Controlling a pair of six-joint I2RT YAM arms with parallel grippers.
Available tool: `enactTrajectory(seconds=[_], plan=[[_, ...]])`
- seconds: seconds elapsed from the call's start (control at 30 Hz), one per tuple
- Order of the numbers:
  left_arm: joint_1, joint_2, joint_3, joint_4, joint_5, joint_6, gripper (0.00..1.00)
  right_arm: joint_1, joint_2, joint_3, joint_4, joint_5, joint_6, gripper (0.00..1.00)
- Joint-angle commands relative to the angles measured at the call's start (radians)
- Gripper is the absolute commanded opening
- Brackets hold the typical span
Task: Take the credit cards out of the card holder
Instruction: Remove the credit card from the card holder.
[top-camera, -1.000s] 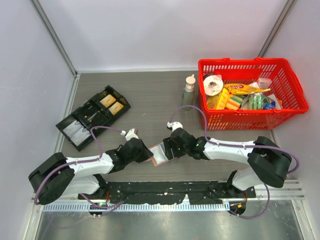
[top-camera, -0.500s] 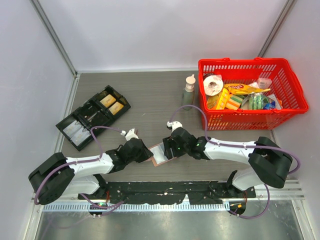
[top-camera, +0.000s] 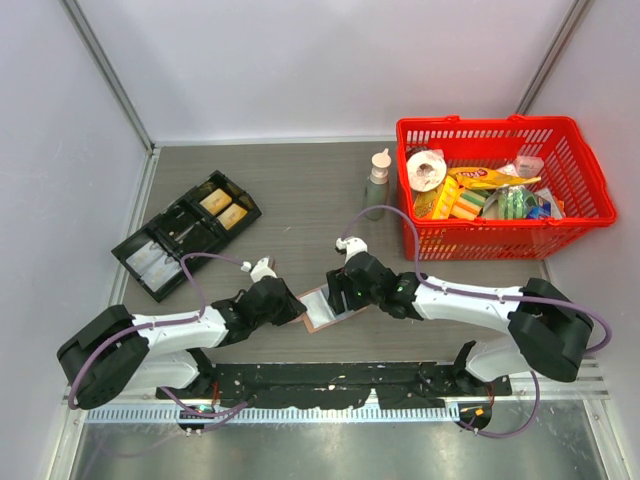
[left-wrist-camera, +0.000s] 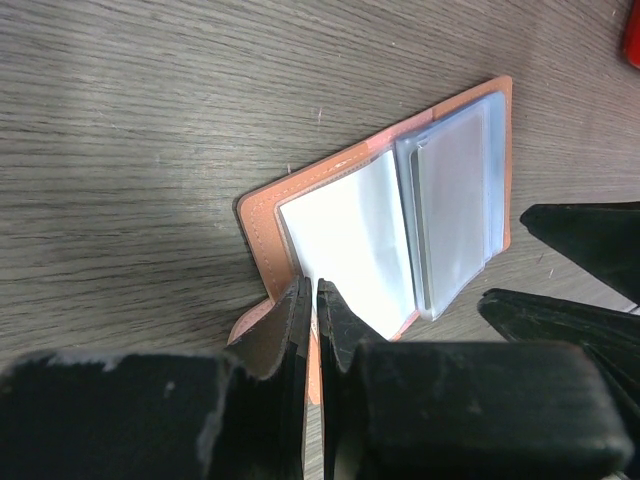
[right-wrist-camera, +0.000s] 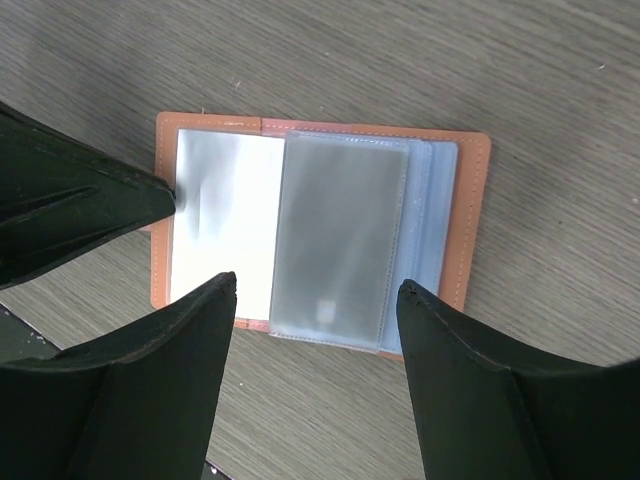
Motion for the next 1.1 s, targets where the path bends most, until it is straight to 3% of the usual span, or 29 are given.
enactTrajectory(seconds=[0.0,0.63,1.07], plan=[[-0.01,0.009,-0.007,-0.044,-0.009,0.004,0.09,0.001,0.033,-0.01,0.058,-0.04,0.018,0.7],[-0.013,0.015,0.002,-0.043,-0.006,0.001,0.09,0.001,0.097,-0.03,0.092,-0.112,0.04,0.7],[-0.022,0.036,-0.003,-0.006,-0.005,-0.022,0.09,0.001,0.074,0.01,0.166,-0.258,0.043,0.67]])
